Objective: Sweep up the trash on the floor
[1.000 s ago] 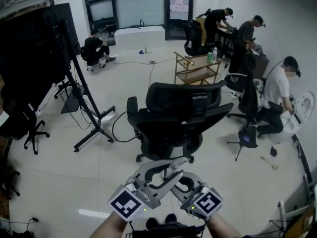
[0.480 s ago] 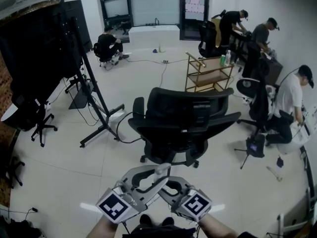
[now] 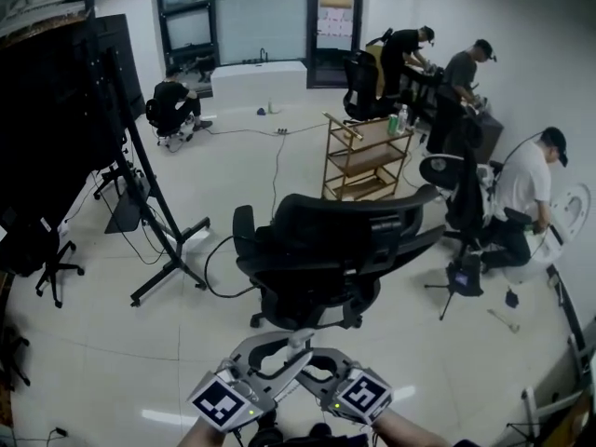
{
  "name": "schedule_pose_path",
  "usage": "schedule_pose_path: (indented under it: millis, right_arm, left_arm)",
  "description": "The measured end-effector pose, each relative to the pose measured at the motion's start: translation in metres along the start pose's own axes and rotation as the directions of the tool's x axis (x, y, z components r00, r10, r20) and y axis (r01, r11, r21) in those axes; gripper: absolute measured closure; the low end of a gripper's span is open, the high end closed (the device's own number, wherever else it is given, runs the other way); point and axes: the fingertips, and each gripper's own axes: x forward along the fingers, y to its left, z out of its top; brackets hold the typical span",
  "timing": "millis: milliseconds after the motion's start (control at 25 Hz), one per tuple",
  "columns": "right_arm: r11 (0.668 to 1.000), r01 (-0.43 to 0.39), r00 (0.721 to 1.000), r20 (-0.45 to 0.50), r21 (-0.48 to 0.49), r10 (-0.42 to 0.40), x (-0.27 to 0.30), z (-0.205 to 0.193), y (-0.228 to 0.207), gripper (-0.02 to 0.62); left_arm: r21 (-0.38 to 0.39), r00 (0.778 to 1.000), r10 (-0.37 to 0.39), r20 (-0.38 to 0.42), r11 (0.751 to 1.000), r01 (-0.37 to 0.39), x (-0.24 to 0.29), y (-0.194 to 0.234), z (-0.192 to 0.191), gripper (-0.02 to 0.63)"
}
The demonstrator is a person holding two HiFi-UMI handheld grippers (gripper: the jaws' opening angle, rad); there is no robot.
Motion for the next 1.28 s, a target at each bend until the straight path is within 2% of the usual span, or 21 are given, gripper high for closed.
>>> schedule_pose_path:
  millis: [240, 440, 600, 760, 920, 1280]
  right_arm:
    - [0.993, 0.119, 0.992, -0.050, 0.004, -0.118, 0.030, -0.012, -0.014, 0.508]
    - [0.979, 0.201, 0.975, -0.093, -0.024, -0.202, 0.057, -0.023, -0.032, 0.508]
    - [0.967, 0.254, 0.958, -0.134, -0.014, -0.253, 0.071, -0.033, -0.036, 0.506]
    - [0.960, 0.281, 0.949, -0.154, 0.015, -0.275, 0.080, -0.047, -0.038, 0.506]
    - [0.958, 0.283, 0.947, -0.171, 0.034, -0.274, 0.087, -0.062, -0.047, 0.506]
    - [0.933, 0.343, 0.928, -0.191, 0.110, -0.319, 0.111, -0.106, -0.064, 0.506]
  left_arm:
    - [-0.059, 0.995, -0.098, -0.011, 0.993, 0.097, -0.012, 0.026, -0.025, 0.502]
    - [-0.041, 0.985, -0.173, -0.026, 0.984, 0.172, -0.016, 0.052, -0.040, 0.502]
    - [-0.052, 0.977, -0.206, -0.055, 0.978, 0.203, -0.021, 0.060, -0.054, 0.503]
    - [-0.070, 0.971, -0.224, -0.079, 0.973, 0.218, -0.022, 0.064, -0.069, 0.505]
    - [-0.054, 0.967, -0.233, -0.101, 0.972, 0.228, -0.015, 0.071, -0.085, 0.505]
    - [-0.076, 0.957, -0.192, -0.216, 0.981, 0.180, -0.009, 0.093, -0.137, 0.505]
